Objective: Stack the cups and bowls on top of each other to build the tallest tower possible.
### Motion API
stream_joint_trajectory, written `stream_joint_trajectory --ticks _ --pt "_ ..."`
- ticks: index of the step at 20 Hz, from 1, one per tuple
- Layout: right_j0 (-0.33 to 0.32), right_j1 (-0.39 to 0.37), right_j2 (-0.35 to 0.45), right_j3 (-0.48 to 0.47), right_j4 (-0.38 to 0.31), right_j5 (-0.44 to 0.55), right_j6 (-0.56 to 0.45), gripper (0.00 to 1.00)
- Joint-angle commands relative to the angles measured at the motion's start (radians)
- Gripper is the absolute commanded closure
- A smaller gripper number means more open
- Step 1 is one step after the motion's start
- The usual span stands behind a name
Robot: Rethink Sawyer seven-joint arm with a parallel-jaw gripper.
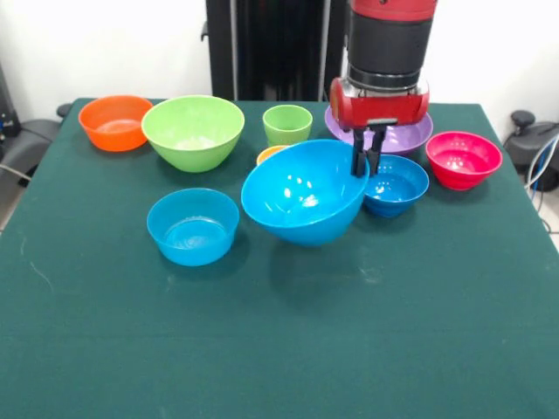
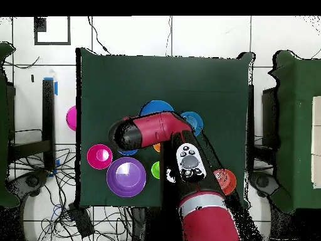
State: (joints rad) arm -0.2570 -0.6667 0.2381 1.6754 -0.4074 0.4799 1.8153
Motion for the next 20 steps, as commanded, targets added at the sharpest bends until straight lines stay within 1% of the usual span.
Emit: stream_joint_trajectory --ticks 1,3,9,12,17,20 --pt "0.008 0.036 -0.007 -0.037 0.009 -0.096 0.141 1.00" --pt "0.007 0.031 0.004 -0.075 0.023 -0.042 0.111 1.00" --pt "-0.009 0.027 0.042 -0.136 0.049 0.072 0.036 1.00" --pt "-0.005 0.016 0.050 -0.172 0.062 0.140 0.008 1.00" --pt "0.002 0.017 0.050 -0.211 0.067 0.183 -0.016 1.00" --pt "-0.002 0.015 0.048 -0.217 0.058 0.183 -0.026 1.00"
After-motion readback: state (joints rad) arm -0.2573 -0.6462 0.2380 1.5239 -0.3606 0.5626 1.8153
